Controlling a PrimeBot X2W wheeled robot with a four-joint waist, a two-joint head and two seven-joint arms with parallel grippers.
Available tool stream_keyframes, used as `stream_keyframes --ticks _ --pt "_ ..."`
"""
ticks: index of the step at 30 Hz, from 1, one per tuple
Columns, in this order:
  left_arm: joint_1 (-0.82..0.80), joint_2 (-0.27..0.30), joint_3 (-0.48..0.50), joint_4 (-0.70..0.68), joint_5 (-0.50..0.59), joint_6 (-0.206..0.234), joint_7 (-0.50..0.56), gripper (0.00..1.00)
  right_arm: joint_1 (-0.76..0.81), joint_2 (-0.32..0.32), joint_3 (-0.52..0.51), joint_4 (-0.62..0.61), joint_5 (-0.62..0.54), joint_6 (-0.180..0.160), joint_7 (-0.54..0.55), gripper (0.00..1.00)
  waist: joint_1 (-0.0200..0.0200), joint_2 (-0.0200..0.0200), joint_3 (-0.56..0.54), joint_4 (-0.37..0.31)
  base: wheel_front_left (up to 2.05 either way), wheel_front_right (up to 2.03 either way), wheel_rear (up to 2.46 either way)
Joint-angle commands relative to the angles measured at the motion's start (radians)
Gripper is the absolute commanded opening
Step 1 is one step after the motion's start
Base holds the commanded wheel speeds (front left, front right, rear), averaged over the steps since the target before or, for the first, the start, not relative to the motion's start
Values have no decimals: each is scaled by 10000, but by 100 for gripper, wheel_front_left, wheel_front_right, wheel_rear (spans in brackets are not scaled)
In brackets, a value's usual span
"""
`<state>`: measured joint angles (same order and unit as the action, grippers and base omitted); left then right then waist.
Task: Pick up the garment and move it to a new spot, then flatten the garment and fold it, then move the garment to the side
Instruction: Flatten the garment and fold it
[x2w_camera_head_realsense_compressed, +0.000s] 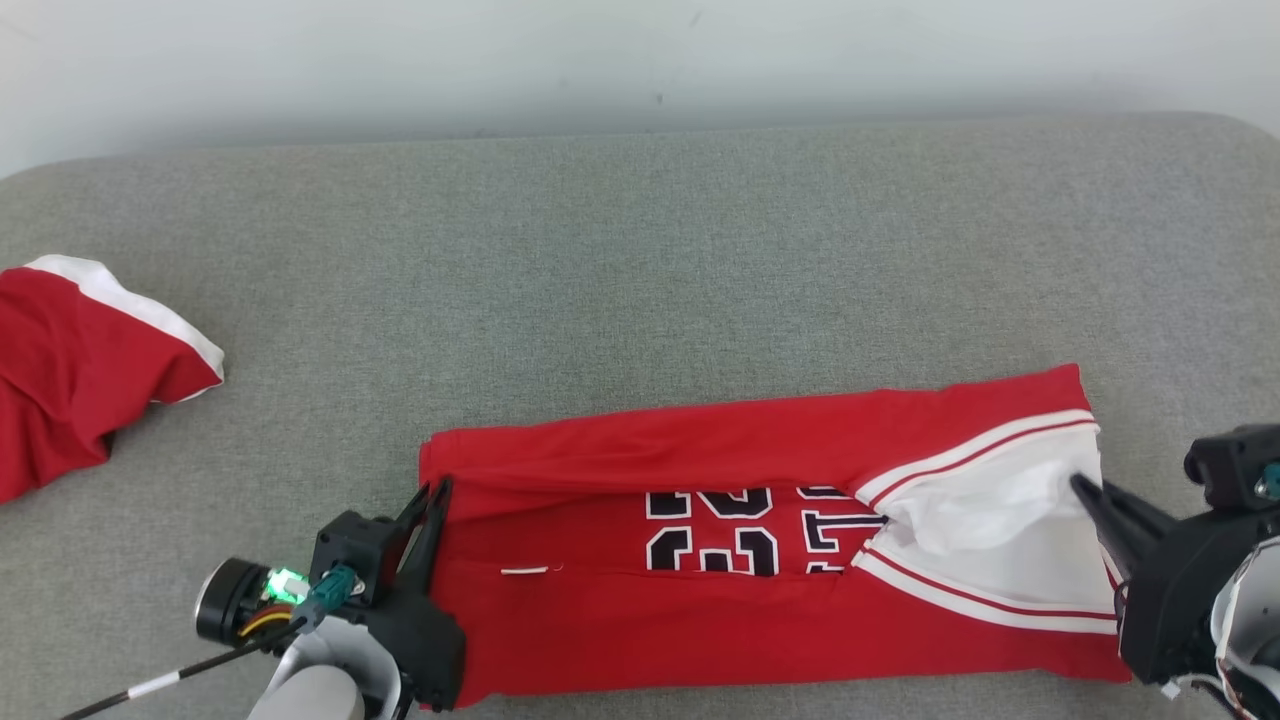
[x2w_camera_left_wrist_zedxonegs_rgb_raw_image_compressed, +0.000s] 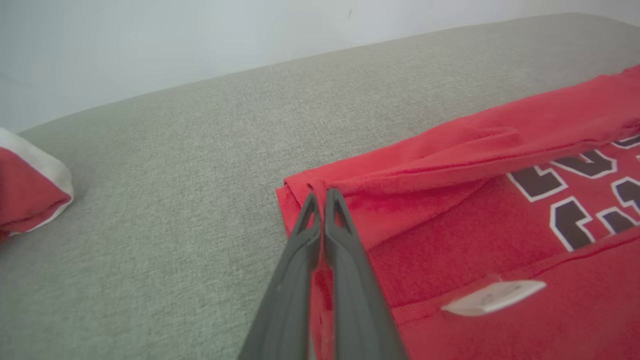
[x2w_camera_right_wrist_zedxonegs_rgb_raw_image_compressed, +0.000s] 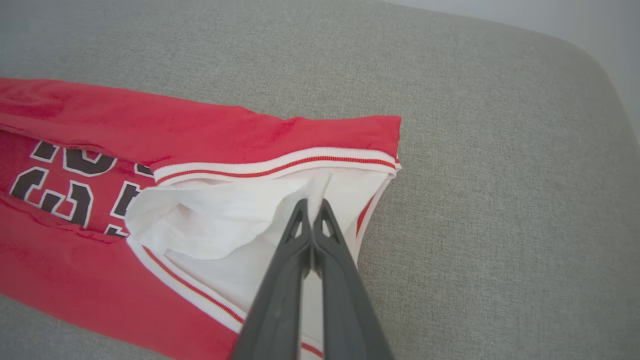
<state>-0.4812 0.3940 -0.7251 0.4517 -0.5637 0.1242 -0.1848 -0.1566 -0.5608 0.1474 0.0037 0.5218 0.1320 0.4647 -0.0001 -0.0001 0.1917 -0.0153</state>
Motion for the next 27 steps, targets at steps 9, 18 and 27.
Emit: stream_keyframes --ticks 9,18,27 --pt "710 -152 141 472 -440 160 -217 14 1000 480 -215 -340 -289 -23 700 0 1 1 -328 85 0 0 0" --pt "1035 -541 663 624 -766 270 -717 100 1418 765 -213 -23 -252 -23 630 100 1 1 -700 77 0 0 0" --pt "2846 -1228 3153 -1906 300 -32 -801 100 1783 1290 -827 -255 -294 -23 362 100 1 1 -1342 195 0 0 0"
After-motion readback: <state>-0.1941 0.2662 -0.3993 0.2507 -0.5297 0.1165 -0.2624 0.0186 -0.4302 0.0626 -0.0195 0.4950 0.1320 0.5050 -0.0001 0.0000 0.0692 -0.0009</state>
